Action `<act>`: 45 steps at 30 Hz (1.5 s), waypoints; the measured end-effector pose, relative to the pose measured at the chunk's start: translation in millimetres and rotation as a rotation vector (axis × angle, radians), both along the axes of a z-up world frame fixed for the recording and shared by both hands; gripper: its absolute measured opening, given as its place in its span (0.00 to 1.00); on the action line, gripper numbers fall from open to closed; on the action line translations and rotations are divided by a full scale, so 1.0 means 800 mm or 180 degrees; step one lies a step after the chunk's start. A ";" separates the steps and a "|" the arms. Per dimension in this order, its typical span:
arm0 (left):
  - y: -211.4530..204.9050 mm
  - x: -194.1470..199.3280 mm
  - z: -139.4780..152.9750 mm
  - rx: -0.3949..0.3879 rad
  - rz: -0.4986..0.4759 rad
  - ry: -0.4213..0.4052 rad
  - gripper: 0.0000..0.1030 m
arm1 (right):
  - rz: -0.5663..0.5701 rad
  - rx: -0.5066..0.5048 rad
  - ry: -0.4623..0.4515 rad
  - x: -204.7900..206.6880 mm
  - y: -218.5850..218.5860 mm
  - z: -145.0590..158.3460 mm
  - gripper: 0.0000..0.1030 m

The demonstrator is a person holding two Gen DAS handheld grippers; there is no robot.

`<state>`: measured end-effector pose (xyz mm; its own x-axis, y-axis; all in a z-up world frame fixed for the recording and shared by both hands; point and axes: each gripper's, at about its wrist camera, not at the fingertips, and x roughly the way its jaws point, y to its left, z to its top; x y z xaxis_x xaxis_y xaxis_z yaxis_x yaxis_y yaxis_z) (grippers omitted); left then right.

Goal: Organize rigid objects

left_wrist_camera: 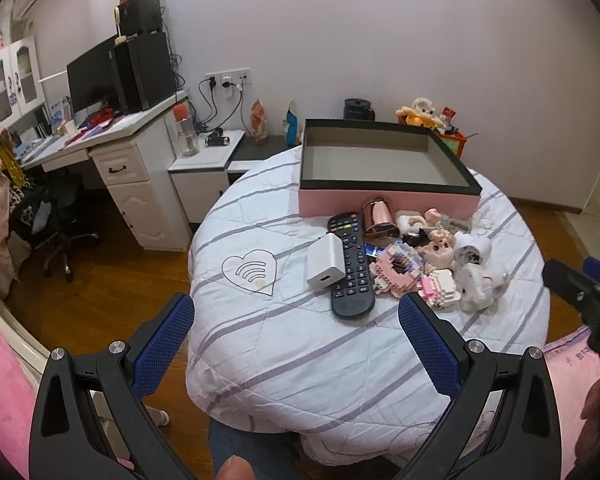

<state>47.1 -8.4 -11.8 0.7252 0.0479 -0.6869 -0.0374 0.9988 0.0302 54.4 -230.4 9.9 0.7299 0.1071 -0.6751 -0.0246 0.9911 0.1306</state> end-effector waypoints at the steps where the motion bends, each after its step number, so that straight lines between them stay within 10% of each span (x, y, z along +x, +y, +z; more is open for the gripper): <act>1: -0.001 0.002 0.000 0.0010 -0.0009 0.0010 1.00 | -0.0004 0.0007 0.0015 0.003 -0.002 0.000 1.00; 22: -0.028 0.011 0.037 0.0105 0.0228 -0.0080 1.00 | 0.0271 0.0127 -0.0111 0.012 -0.008 0.015 1.00; 45: 0.018 0.010 0.032 -0.0091 -0.0091 -0.0135 1.00 | -0.0292 -0.0254 -0.0045 -0.004 0.015 0.029 1.00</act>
